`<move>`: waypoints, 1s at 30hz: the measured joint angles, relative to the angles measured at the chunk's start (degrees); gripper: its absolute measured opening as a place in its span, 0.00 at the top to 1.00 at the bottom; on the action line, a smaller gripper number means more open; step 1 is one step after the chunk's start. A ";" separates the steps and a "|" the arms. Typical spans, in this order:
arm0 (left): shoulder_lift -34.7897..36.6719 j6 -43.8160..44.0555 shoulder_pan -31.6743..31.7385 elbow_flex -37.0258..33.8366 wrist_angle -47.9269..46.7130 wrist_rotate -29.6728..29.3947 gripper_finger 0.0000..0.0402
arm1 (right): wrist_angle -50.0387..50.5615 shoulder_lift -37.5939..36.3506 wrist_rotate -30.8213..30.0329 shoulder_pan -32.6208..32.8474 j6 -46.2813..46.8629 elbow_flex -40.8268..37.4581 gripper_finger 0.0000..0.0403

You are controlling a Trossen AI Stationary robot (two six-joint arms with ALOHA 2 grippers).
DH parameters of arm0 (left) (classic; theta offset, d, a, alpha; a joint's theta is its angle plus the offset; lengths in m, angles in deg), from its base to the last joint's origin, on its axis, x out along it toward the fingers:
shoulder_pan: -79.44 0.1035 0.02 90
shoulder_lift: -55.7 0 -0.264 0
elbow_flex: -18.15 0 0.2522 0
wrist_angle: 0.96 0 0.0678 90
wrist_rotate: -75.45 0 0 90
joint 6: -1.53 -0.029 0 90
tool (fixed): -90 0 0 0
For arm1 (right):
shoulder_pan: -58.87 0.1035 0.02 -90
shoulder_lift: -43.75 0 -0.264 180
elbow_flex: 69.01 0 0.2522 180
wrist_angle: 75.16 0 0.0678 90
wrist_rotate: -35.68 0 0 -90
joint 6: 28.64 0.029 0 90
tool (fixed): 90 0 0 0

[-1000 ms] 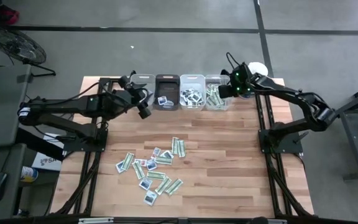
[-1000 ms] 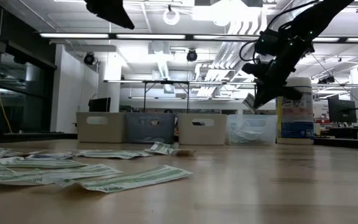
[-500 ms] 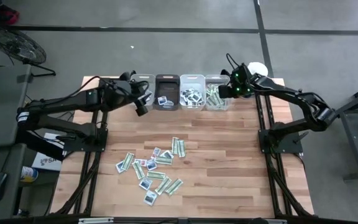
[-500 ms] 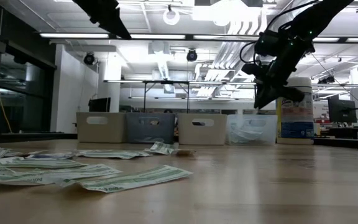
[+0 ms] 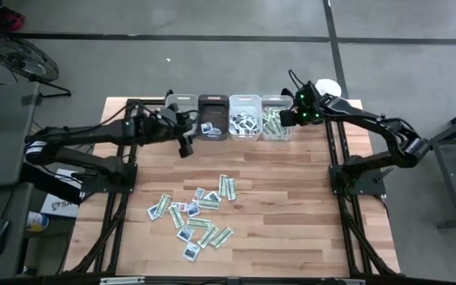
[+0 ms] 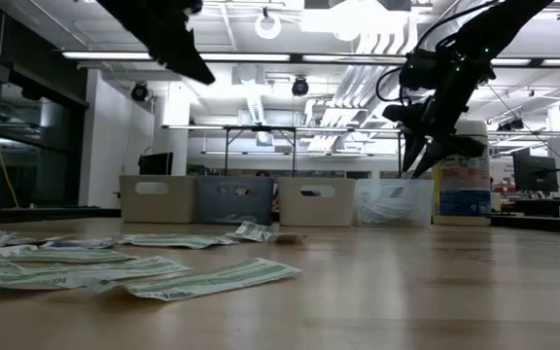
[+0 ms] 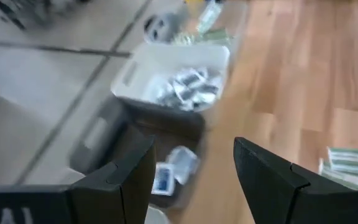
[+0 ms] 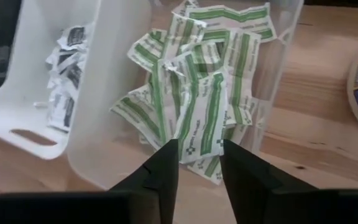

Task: Pick & Place First Aid Supplies
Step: Put the green bandage into the transparent bin

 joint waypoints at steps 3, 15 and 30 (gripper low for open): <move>-1.00 3.65 0.00 -2.98 2.76 2.55 0.48 | -0.12 -1.06 0.64 0.00 -0.56 0.00 0.71; -7.37 16.14 -0.09 -10.61 10.21 7.74 0.48 | -0.53 -3.07 11.00 1.37 -3.49 -0.01 0.66; -22.55 30.07 -0.07 -10.69 17.68 18.01 0.48 | 5.77 -20.52 5.63 1.94 -6.65 0.00 0.66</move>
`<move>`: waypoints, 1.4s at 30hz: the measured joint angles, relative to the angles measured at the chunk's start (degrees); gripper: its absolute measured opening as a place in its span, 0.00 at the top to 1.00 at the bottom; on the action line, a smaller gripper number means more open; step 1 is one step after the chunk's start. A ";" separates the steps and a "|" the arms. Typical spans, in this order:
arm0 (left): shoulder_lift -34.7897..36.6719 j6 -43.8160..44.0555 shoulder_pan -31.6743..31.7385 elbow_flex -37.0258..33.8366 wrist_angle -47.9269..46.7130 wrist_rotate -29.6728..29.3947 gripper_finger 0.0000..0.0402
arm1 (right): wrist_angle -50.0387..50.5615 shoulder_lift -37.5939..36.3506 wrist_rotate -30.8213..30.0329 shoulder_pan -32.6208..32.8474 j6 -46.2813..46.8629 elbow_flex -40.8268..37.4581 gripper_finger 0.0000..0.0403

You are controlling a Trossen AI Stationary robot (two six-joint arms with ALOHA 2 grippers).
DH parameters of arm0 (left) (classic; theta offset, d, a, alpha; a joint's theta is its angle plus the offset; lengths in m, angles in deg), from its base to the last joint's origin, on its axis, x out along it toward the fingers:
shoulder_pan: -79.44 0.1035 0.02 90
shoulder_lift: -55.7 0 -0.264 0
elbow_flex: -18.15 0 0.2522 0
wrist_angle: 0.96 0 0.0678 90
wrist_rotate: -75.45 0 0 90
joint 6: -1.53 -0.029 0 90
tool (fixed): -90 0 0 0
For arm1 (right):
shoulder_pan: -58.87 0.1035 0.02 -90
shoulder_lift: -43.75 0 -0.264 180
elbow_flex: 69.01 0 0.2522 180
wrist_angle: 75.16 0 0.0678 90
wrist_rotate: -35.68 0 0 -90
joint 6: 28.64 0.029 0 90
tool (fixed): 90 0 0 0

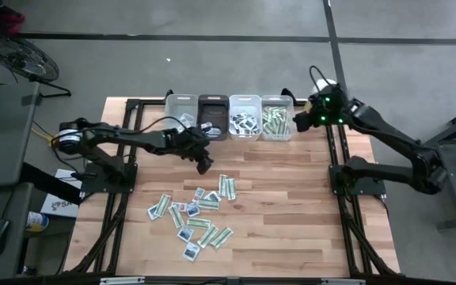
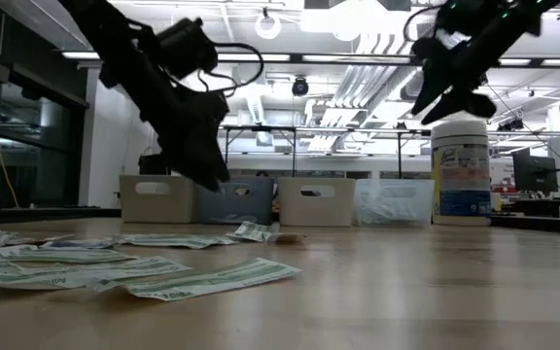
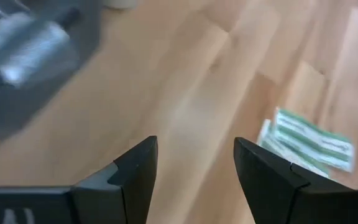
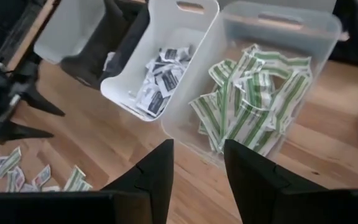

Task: Pick & Place First Aid Supplies
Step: Put the green bandage into the transparent bin

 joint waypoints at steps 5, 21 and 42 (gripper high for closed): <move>-4.10 1.20 -0.10 0.07 6.05 7.64 0.48 | 2.49 -5.40 -0.41 -0.02 -2.33 0.00 0.66; -14.58 19.29 0.02 0.09 12.56 20.30 0.48 | 5.33 -8.17 -0.39 0.00 -8.66 0.00 0.66; -17.17 23.58 -0.41 0.09 17.91 24.36 0.48 | 7.61 -8.15 -0.37 -0.01 -15.13 -0.01 0.66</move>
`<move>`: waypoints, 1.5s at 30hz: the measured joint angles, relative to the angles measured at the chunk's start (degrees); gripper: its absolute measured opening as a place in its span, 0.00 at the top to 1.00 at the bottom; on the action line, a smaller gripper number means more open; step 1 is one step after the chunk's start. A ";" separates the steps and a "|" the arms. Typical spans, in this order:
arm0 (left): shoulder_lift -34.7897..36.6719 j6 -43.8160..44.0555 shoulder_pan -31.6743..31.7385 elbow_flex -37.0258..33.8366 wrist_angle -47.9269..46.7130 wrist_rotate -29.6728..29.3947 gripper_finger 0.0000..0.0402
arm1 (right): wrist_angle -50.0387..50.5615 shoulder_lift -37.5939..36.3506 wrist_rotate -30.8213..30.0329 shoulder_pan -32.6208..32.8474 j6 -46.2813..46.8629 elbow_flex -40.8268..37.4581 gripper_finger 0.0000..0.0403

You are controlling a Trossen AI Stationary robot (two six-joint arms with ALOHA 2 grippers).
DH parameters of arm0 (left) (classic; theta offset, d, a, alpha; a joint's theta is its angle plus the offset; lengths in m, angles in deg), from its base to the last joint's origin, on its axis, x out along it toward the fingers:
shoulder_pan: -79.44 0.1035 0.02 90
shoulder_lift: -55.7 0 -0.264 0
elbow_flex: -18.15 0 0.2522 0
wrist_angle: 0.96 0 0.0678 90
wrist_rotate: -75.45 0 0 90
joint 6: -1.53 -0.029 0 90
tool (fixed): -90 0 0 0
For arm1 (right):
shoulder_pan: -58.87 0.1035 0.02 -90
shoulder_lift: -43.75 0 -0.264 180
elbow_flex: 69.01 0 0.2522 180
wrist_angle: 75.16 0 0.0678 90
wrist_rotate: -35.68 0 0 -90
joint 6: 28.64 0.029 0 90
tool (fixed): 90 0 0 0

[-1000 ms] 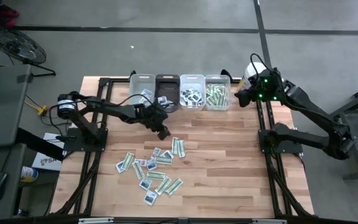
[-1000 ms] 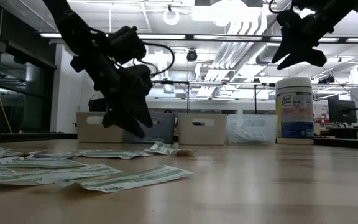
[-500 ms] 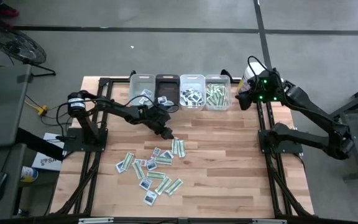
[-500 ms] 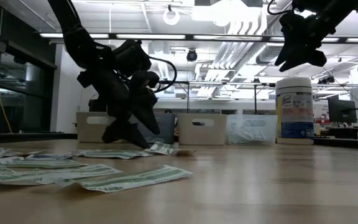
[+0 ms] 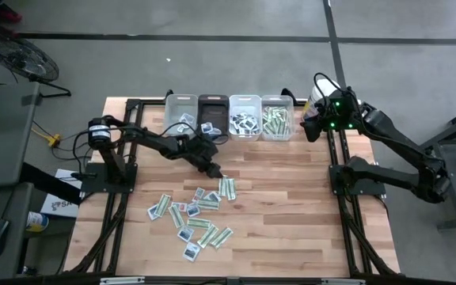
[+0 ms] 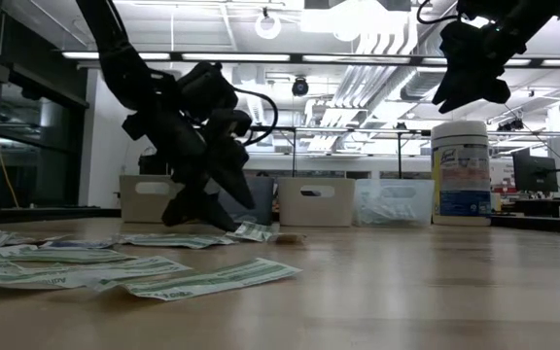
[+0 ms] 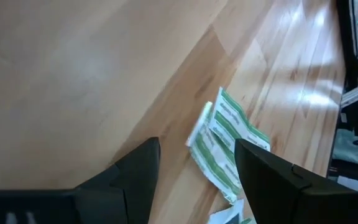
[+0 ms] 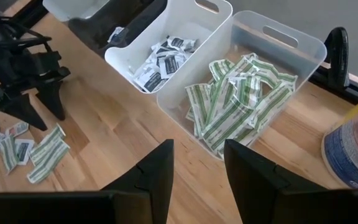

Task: Pick & Place First Aid Supplies
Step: Put the green bandage into the transparent bin

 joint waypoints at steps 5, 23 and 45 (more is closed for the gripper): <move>-0.45 1.42 -1.62 0.02 0.73 -1.13 0.48 | 0.01 0.00 0.00 0.01 -0.85 -0.01 0.66; -4.77 4.45 -3.44 0.17 6.35 -5.86 0.52 | 1.10 0.02 0.98 0.00 -0.98 0.00 0.66; -3.38 -0.42 -3.33 0.00 4.60 -7.42 1.00 | 1.17 0.02 2.34 -0.01 -1.43 0.01 0.66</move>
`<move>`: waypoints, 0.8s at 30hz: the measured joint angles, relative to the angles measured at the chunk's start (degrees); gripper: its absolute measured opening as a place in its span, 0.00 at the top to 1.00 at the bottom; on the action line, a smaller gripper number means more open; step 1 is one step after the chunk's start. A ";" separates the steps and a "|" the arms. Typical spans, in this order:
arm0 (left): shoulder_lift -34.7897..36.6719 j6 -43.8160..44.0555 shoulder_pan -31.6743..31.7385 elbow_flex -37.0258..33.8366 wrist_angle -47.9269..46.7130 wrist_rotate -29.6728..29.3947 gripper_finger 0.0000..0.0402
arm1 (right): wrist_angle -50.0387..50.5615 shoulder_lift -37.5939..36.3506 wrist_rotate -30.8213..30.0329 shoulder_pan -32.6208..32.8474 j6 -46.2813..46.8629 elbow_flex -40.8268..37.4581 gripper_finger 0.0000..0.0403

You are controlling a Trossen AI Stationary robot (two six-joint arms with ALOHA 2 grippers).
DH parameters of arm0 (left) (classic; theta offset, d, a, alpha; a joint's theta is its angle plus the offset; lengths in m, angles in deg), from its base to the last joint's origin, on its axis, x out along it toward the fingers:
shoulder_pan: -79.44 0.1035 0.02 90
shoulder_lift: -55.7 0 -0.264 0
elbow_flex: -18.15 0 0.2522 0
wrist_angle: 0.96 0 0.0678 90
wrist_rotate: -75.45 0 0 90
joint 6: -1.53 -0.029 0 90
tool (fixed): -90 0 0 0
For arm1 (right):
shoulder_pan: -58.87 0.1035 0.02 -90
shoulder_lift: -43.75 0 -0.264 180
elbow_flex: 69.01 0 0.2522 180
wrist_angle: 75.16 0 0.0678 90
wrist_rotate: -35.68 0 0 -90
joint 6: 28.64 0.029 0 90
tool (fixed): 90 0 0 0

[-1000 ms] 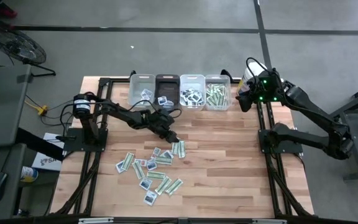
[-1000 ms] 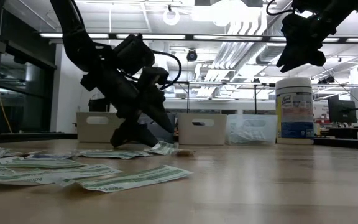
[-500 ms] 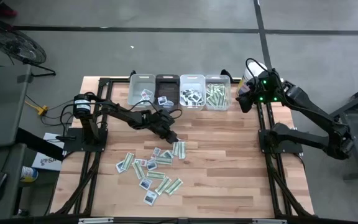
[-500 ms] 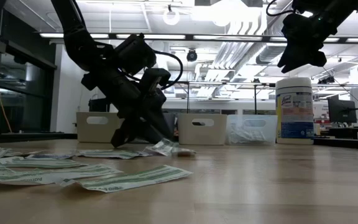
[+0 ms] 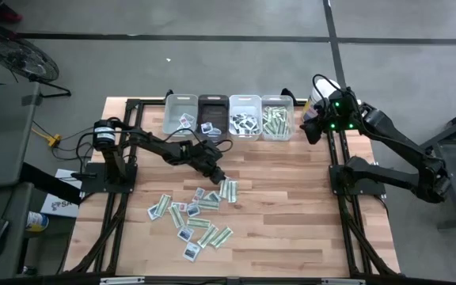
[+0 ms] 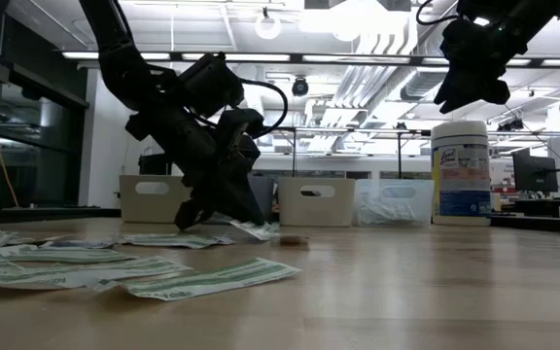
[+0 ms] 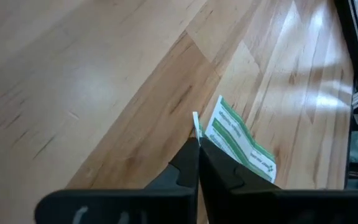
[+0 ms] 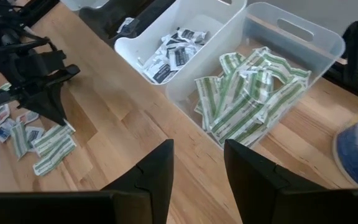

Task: Pick & Place First Aid Supplies
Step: Put the green bandage into the transparent bin

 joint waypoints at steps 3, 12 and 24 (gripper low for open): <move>1.85 -0.89 0.02 -0.17 -0.40 -0.74 1.00 | 0.00 0.00 1.07 0.02 -1.00 0.00 0.66; 10.08 -3.32 0.05 -0.22 0.53 -7.52 1.00 | -4.13 0.00 6.48 0.04 -3.40 0.00 0.66; 17.60 -17.42 0.09 -0.07 23.82 -25.73 1.00 | -21.22 3.53 13.23 4.89 -3.04 0.00 0.66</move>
